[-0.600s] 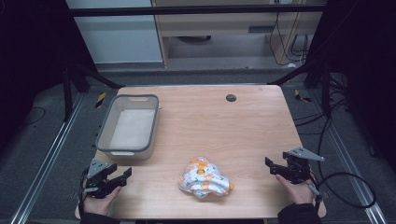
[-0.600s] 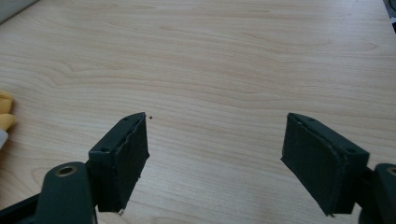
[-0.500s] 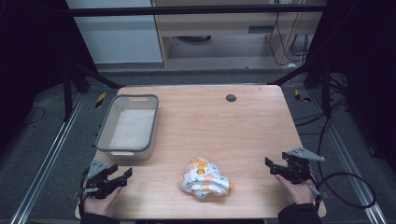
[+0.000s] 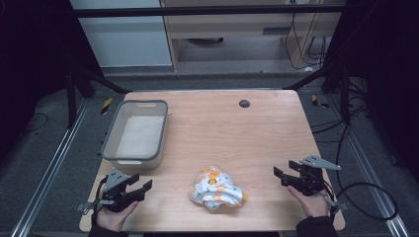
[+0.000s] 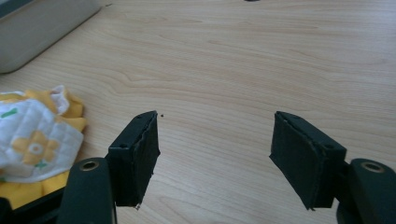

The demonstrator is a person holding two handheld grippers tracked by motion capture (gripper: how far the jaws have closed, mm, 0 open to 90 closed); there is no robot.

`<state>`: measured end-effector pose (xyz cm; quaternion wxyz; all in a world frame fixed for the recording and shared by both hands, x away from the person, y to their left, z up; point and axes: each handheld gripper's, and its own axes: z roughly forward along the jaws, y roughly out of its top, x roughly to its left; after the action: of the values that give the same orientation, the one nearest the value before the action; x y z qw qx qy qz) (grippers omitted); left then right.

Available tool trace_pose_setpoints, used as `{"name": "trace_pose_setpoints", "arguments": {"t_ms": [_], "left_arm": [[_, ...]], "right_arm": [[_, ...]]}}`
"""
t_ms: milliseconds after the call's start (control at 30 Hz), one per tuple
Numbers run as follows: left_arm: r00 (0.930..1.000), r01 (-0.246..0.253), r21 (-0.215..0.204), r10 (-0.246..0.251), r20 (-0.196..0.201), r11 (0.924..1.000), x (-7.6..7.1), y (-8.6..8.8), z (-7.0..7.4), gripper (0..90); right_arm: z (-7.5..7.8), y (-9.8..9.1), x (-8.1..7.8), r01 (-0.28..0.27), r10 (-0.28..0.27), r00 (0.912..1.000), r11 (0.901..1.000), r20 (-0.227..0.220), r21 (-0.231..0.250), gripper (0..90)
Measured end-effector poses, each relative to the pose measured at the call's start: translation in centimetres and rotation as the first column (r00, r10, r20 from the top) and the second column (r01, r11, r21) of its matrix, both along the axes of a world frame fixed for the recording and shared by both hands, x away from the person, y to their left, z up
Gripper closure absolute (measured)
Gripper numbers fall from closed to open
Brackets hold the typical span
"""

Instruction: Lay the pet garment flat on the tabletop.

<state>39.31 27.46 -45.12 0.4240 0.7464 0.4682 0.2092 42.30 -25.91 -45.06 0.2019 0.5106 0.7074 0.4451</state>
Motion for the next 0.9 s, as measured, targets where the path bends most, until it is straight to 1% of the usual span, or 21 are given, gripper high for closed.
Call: {"name": "trace_pose_setpoints", "arguments": {"t_ms": [33,67,167,233,267,300,333,433,500,667,800,867,900], "left_arm": [[1.0,0.006,0.004,-0.006,0.002,1.0,0.0,-0.1,0.1,41.9],[0.9999,0.017,0.0,-0.017,0.001,0.9999,0.2,-0.3,0.2,41.9],[0.9997,0.026,-0.005,-0.026,0.002,0.9996,0.3,-0.6,0.5,41.9],[0.9993,0.035,-0.005,-0.035,0.013,0.9994,0.3,-0.9,0.9,41.9],[0.9989,0.043,-0.007,-0.043,0.021,0.9991,0.4,-1.1,1.3,41.9],[0.9989,0.043,-0.007,-0.043,0.021,0.9991,0.4,-1.1,1.3,41.9],[0.9986,0.047,-0.006,-0.047,0.026,0.9989,0.4,-1.3,1.5,41.9],[0.9976,0.06,-0.003,-0.06,0.036,0.9982,0.6,-1.8,2.0,41.9],[0.997,0.068,-0.004,-0.068,0.038,0.9977,0.8,-2.1,2.1,41.7],[0.9955,0.084,0.007,-0.084,0.044,0.9965,1.2,-3.1,2.4,41.5],[0.9936,0.102,0.009,-0.102,0.048,0.9948,1.6,-3.9,2.6,41.5],[0.9923,0.113,0.005,-0.113,0.051,0.9936,1.9,-4.6,2.8,41.6],[0.9923,0.113,0.005,-0.113,0.051,0.9936,1.9,-4.6,2.8,41.6]], "right_arm": [[0.0,0.0,0.0,0.0,0.0,1.0,1.0,0.0,0.0,32.3],[0.2,0.3,0.0,-0.013,0.013,0.9999,0.9999,0.004,0.002,32.8],[0.6,0.6,0.1,-0.023,0.023,0.9997,0.9997,0.007,0.012,33.0],[1.1,1.1,0.3,-0.046,0.046,0.9989,0.9989,0.014,0.01,33.3],[1.3,1.3,0.3,-0.052,0.052,0.9986,0.9986,0.015,0.013,33.5],[1.3,1.3,0.3,-0.052,0.052,0.9986,0.9986,0.015,0.013,33.5],[1.7,1.6,0.5,-0.065,0.065,0.9977,0.9978,0.021,0.013,33.6],[2.0,1.9,0.6,-0.075,0.074,0.9969,0.9969,0.024,0.024,33.6],[2.3,2.2,0.7,-0.082,0.081,0.9963,0.9964,0.027,0.021,33.4],[3.0,3.3,1.3,-0.106,0.105,0.9938,0.9942,0.038,0.022,33.3],[3.3,4.0,1.6,-0.12,0.119,0.9919,0.9927,0.045,0.017,33.8],[3.5,4.8,1.8,-0.137,0.136,0.9897,0.9904,0.044,0.018,34.5],[3.5,4.8,1.8,-0.137,0.136,0.9897,0.9904,0.044,0.018,34.5]]}}
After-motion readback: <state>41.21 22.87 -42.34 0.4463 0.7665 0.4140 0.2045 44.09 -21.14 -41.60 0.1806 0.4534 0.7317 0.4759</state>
